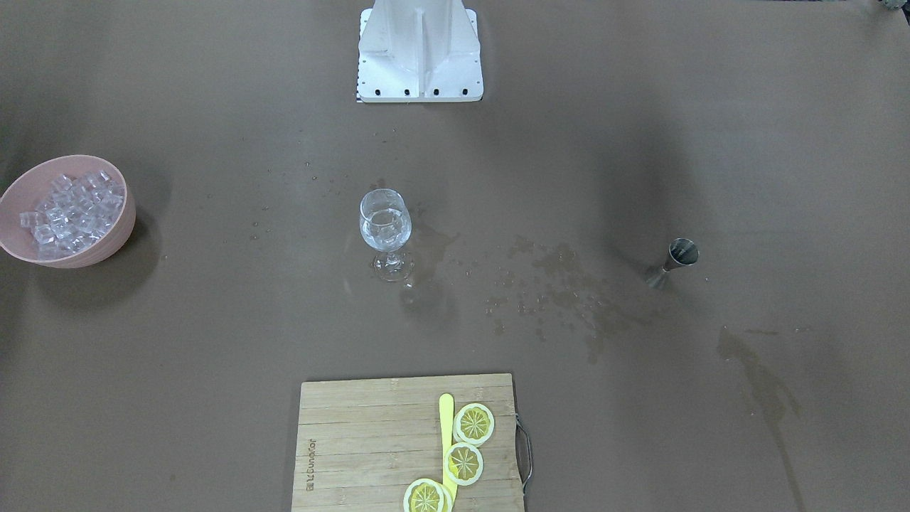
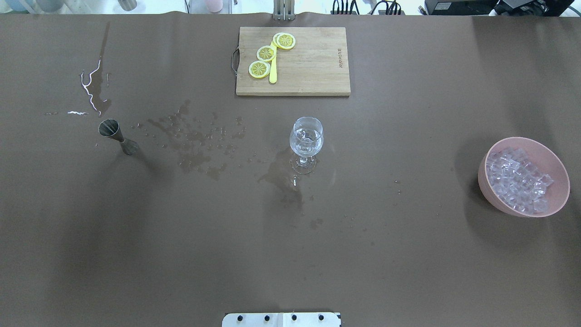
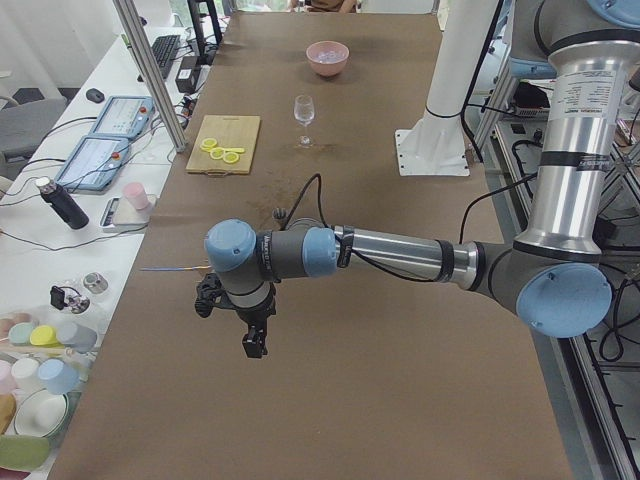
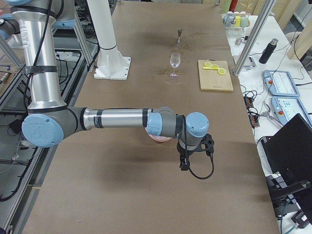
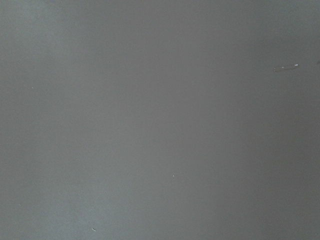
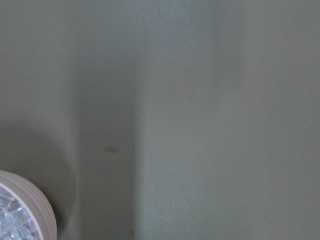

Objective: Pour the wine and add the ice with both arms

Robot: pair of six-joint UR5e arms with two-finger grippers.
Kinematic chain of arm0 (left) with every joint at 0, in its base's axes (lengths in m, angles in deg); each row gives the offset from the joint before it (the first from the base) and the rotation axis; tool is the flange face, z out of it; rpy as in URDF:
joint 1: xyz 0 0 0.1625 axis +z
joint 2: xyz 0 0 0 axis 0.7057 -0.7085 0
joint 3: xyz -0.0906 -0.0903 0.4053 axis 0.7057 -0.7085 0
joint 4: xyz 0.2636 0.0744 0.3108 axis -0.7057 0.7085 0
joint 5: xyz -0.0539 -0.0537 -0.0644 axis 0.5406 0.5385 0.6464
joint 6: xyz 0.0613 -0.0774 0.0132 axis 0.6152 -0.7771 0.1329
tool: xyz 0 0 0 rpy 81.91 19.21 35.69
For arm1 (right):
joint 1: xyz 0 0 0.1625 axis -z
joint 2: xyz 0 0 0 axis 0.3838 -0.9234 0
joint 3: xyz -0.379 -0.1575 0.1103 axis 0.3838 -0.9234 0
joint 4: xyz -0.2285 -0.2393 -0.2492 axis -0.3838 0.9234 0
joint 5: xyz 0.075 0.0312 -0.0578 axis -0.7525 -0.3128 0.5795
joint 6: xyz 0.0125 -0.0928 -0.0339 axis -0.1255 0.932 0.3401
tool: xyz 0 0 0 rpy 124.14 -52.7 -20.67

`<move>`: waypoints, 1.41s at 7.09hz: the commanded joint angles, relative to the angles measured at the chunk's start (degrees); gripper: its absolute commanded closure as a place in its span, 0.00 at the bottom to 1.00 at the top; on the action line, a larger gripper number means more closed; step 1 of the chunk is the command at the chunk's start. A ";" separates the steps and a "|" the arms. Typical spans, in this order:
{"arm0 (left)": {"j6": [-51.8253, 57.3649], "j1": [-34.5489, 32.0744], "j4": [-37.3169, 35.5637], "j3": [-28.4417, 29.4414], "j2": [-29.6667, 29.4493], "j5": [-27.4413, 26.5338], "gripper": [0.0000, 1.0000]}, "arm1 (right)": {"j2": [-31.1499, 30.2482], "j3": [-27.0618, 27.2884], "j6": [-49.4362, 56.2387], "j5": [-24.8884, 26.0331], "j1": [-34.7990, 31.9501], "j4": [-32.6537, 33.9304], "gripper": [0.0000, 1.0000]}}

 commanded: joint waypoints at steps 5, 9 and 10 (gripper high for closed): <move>0.04 -0.27 -0.32 -0.23 -0.63 -0.03 0.02 | -0.60 0.16 0.30 0.37 -0.34 0.37 0.00; -0.04 -0.27 -0.32 0.03 -0.63 -0.03 0.02 | -0.51 0.51 0.30 0.37 -0.34 0.37 0.00; -0.04 -0.27 -0.32 0.03 -0.63 -0.03 0.02 | -0.69 1.13 0.30 0.37 -0.34 0.37 0.00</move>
